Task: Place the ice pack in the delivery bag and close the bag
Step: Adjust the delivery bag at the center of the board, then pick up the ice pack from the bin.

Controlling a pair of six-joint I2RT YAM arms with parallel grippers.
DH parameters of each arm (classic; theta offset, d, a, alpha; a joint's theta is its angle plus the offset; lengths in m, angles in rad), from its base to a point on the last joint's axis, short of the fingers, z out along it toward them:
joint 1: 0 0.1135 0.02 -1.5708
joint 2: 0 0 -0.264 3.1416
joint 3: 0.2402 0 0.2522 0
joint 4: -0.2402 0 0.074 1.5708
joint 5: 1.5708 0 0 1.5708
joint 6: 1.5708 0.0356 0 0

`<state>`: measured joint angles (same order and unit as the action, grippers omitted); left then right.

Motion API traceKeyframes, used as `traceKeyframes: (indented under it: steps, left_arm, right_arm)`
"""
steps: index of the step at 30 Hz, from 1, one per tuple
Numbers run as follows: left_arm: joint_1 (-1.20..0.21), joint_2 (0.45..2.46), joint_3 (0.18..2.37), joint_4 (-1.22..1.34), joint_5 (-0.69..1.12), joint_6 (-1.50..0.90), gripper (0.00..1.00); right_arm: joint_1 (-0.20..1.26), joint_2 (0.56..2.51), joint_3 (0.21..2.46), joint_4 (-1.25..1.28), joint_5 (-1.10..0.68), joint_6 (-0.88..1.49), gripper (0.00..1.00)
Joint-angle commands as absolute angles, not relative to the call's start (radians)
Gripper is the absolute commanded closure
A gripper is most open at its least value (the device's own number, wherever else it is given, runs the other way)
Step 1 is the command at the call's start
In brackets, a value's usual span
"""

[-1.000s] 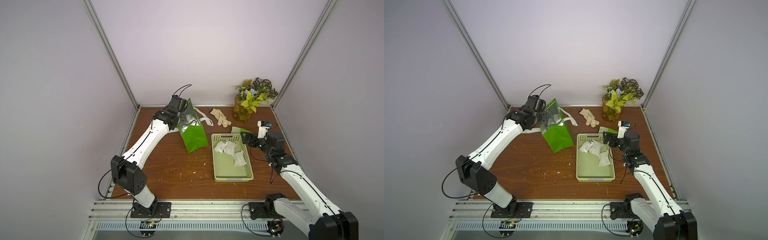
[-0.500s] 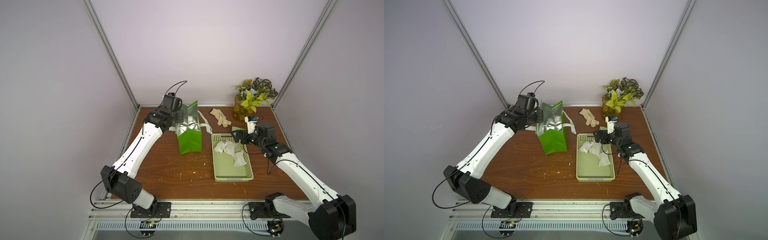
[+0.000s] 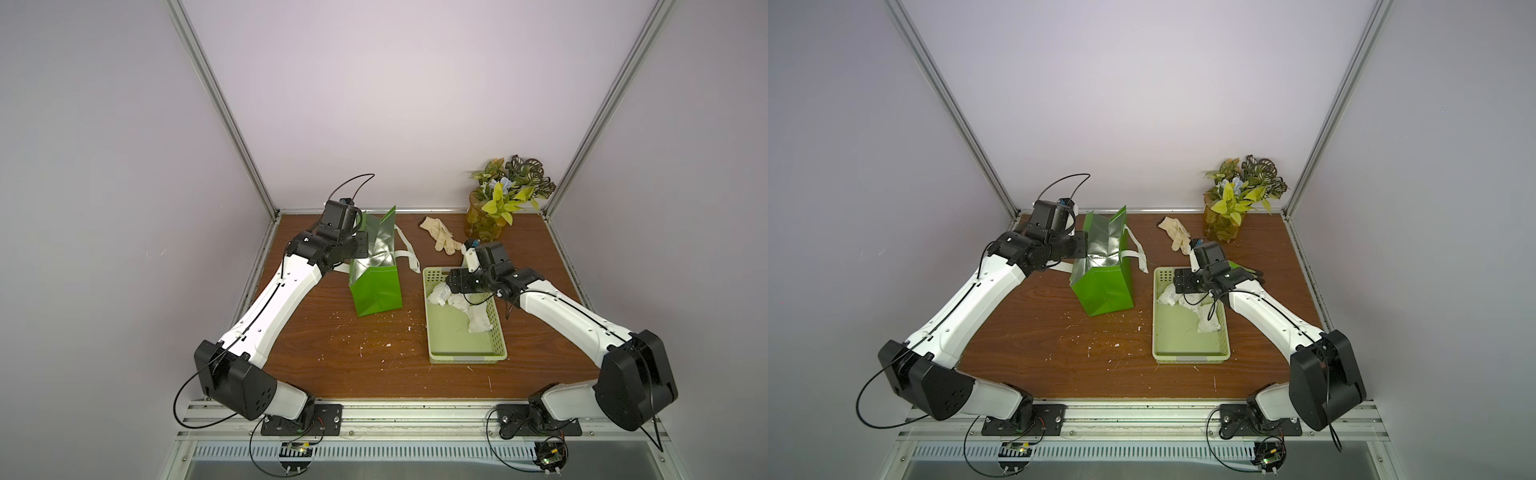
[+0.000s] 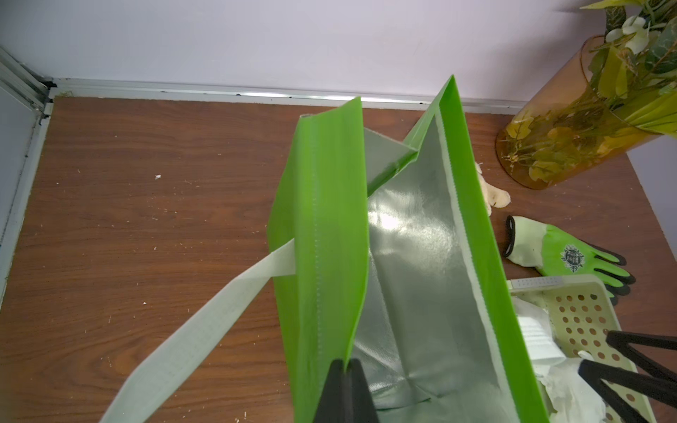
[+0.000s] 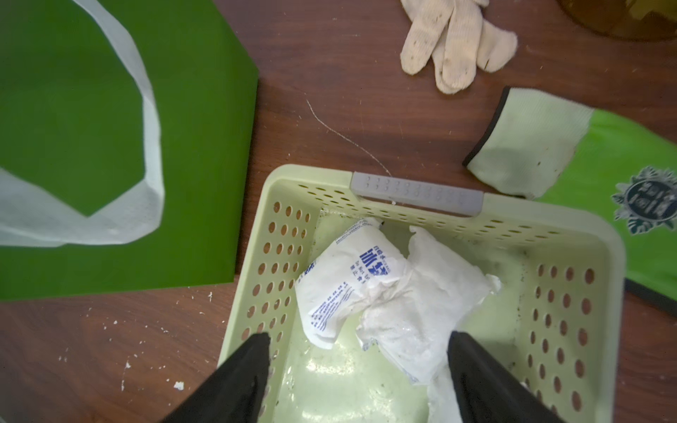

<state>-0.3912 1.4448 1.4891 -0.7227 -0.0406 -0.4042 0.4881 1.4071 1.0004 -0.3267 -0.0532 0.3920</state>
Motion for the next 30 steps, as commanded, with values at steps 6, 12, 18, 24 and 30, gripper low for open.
traceKeyframes:
  steps: [6,12,18,24,30]
  left_arm:
    - [-0.375,1.415,1.438,-0.715,-0.013,-0.434,1.00]
    - [-0.374,1.407,1.428,-0.711,-0.022,-0.430,1.00]
    - [-0.374,1.416,1.434,-0.707,0.000,-0.431,1.00]
    - [-0.374,1.414,1.434,-0.701,0.000,-0.428,1.00]
    - [-0.374,1.415,1.431,-0.691,0.005,-0.431,1.00]
  right_arm:
    - [0.568,1.426,0.872,-0.026,-0.005,0.776,0.13]
    - [0.614,1.509,0.916,-0.074,0.097,0.810,0.14]
    - [0.622,1.606,1.008,-0.176,0.161,0.831,0.20]
    - [0.624,1.714,1.092,-0.261,0.158,0.831,0.15]
    - [0.659,1.788,1.126,-0.350,0.227,0.833,0.14]
